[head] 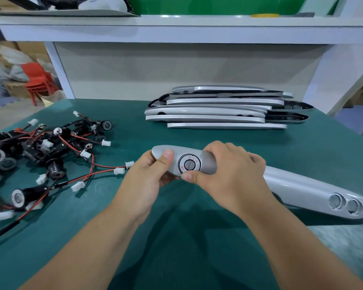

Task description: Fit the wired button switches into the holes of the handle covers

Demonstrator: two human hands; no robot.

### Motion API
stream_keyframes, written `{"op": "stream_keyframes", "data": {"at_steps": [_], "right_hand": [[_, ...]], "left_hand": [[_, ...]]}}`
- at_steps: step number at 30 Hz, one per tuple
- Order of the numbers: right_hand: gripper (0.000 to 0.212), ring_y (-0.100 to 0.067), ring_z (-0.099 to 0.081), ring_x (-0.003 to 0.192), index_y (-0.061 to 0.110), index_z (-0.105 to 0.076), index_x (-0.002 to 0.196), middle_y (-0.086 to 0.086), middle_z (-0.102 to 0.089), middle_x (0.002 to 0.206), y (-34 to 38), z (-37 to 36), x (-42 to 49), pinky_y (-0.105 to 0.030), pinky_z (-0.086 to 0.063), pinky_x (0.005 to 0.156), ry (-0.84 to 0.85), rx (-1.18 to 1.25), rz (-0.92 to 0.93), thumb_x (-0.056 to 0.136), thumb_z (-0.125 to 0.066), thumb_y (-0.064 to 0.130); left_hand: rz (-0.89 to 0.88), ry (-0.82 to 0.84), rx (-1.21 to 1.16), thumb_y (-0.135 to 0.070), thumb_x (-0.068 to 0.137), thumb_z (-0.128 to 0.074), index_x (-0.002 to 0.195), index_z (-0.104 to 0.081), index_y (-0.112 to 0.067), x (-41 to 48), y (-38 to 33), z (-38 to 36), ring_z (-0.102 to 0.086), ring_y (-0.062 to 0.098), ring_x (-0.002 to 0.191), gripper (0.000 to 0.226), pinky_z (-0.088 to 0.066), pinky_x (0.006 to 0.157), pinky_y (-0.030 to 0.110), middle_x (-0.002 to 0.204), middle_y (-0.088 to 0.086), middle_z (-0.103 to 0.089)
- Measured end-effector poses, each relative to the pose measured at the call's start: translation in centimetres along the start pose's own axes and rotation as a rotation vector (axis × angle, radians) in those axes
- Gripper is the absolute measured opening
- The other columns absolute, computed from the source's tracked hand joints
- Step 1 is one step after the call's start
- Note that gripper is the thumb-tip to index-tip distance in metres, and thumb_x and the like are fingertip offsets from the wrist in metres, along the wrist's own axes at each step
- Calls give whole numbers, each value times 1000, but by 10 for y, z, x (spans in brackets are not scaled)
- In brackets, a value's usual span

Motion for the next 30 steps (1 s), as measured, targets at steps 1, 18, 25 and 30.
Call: {"op": "stream_keyframes", "data": {"at_steps": [1,18,25,30], "right_hand": [[53,-8,-41,91,37,-45,93,17,-48,86,0,0,0,-35,-22,94,6,-1,2,61,-46,80],[52,-9,-45,85,32,-42,84,15,-51,80,0,11,1,-32,-21,76,3,29,-19,61,-56,76],[60,-8,-44,91,34,-46,92,17,-49,85,-4,10,-3,-35,-24,96,-25,-9,33,58,-37,83],[90,-10,-35,116,51,-22,129,21,-39,113,-27,7,-10,-51,-19,109,198,-157,55,49,-40,89]], "left_hand": [[-5,0,5,-43,75,-55,100,-64,-10,0,0,0,-65,18,82,43,-53,85,34,92,7,-74],[-77,40,-26,-39,77,-55,95,-65,-13,-3,-4,-8,-70,12,74,33,-53,67,18,86,2,-76],[-59,6,-40,-40,77,-64,91,-67,-16,1,1,-4,-66,13,73,28,-54,68,23,86,3,-74],[-10,-36,-8,-39,75,-59,92,-65,-14,8,5,6,-63,10,68,31,-55,70,23,83,-1,-72]]}}
Point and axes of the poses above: each hand's wrist, its own x-axis towards the middle knuckle, its own z-axis out of the back of the hand, y = z × x, the point moved 3 cm from there along x, towards the middle knuckle
